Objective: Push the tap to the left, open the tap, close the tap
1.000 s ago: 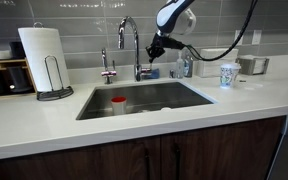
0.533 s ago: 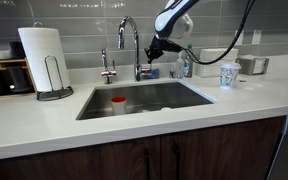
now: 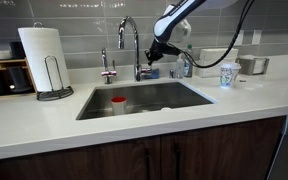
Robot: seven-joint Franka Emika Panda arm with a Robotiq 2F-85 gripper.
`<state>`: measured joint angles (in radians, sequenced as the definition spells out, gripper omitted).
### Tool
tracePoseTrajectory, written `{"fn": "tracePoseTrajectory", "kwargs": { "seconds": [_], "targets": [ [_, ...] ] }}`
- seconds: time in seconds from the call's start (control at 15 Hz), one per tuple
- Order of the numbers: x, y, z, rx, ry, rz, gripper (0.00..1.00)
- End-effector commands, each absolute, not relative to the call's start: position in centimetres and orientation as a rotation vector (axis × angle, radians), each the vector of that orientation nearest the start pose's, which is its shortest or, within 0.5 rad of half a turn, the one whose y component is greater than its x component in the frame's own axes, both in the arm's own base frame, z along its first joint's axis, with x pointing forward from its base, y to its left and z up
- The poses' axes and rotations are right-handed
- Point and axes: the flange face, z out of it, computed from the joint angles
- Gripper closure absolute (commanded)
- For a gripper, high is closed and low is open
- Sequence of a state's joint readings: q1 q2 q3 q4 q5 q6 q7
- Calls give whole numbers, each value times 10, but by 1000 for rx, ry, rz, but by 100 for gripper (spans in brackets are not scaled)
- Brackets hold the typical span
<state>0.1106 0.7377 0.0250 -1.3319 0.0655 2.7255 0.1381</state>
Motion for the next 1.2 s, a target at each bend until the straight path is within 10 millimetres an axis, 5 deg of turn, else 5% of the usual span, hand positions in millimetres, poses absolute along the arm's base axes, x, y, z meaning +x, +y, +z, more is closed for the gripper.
{"fn": "tracePoseTrajectory", "kwargs": {
  "seconds": [0.0,0.8,1.13],
  "targets": [
    [786,90,363,-2865,141,-937,96],
    [790,92,374,-2857,158,-940,96],
    [789,98,400,-2813,147,-981,96]
  ]
}}
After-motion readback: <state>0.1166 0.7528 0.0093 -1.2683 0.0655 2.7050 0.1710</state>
